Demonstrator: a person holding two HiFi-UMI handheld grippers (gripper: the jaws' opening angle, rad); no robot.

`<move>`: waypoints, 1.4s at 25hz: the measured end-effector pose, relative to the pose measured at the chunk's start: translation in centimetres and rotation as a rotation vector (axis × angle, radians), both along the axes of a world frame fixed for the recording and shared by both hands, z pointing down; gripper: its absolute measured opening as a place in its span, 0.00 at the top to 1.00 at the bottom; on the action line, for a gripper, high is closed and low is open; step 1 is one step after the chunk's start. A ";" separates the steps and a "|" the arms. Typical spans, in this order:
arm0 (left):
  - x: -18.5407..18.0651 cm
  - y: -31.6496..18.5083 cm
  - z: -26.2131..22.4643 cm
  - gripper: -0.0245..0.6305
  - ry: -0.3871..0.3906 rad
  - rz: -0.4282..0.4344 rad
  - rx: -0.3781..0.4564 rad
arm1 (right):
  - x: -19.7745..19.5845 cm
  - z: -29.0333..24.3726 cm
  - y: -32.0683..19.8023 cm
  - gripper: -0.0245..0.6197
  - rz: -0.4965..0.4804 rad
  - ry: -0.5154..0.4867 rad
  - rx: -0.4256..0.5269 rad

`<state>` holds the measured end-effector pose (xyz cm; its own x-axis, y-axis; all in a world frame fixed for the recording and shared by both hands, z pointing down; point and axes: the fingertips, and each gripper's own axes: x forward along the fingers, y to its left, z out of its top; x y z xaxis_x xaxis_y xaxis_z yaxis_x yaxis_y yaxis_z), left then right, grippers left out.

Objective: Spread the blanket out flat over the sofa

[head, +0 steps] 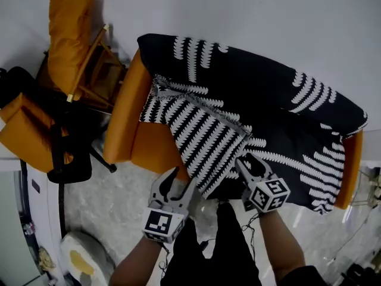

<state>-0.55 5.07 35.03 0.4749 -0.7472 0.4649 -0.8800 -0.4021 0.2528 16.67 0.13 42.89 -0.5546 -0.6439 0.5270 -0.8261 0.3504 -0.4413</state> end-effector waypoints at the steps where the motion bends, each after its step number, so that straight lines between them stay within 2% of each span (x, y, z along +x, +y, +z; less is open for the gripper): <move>1: 0.2 -0.2 1.0 0.67 0.000 0.011 -0.008 | 0.4 1.3 -0.2 0.65 0.024 -0.005 -0.016; 9: 1.7 -2.2 9.7 0.67 0.039 0.014 -0.063 | 4.3 13.3 -2.0 0.67 0.148 0.025 -0.104; 14: 2.2 -2.3 14.9 0.67 0.008 0.064 -0.122 | 5.2 20.4 -2.2 0.67 0.176 0.056 -0.187; 21: 3.9 -2.3 19.1 0.67 0.040 0.076 -0.141 | 8.4 28.2 -2.9 0.67 0.261 0.101 -0.275; 26: 4.9 -2.0 21.4 0.67 0.062 0.027 -0.132 | 10.0 32.0 -4.3 0.67 0.266 0.093 -0.305; 30: 4.9 -1.1 21.9 0.67 0.031 0.022 -0.211 | 9.2 34.3 -2.5 0.68 0.301 0.025 -0.413; 33: 5.1 -1.1 22.8 0.67 0.015 0.028 -0.216 | 9.3 35.7 -2.8 0.74 0.355 -0.002 -0.444; 35: 5.1 -1.1 23.7 0.67 0.013 0.034 -0.190 | 9.6 36.2 -3.4 0.85 0.371 -0.001 -0.412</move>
